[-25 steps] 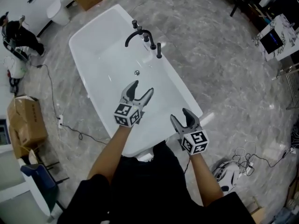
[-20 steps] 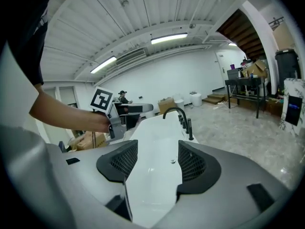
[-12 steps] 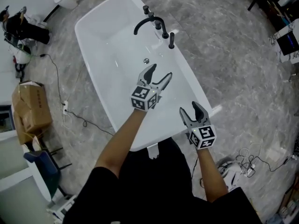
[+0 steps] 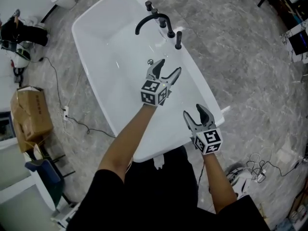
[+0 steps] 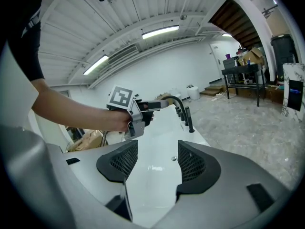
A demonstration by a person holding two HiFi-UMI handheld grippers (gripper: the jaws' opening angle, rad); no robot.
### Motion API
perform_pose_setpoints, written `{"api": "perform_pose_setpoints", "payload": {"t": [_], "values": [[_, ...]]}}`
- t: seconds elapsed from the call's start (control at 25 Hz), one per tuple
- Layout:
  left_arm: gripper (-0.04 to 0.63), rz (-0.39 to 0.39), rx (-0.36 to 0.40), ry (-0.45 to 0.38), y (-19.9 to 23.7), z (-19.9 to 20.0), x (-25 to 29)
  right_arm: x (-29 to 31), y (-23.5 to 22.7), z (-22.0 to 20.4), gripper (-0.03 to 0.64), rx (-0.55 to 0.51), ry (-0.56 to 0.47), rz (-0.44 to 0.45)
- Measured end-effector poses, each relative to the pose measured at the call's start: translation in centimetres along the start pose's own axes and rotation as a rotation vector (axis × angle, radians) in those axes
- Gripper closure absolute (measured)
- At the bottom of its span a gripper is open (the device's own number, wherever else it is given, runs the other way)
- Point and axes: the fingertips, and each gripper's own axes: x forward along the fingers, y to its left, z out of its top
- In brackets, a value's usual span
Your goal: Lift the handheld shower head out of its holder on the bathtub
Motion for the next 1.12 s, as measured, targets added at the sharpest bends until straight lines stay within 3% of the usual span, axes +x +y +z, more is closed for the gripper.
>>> {"api": "perform_pose_setpoints", "payload": {"t": [0.32,0.68,0.84,1.0,1.12], "values": [[0.290,0.000,0.016,0.009,3.1,-2.5,5.1,2.8,-0.6,-2.5,0.385,0.027,0.030,0.003],[0.290,-0.019,0.087,0.058,4.7,-4.4,10.1,4.9,-1.9,-3.6,0.385,0.030,0.049,0.015],[0.290,-0.002,0.082,0.063,6.4,-5.0,11.8,5.5,-2.5,-4.0,0.385,0.028,0.051,0.018],[0.290,0.034,0.027,0.069,8.5,-5.7,13.2,5.7,-3.5,-4.7,0.385,0.036,0.057,0.008],[0.290,0.046,0.055,0.091,9.2,-6.2,14.4,6.0,-3.6,-5.5,0.385,0.054,0.073,0.013]]}}
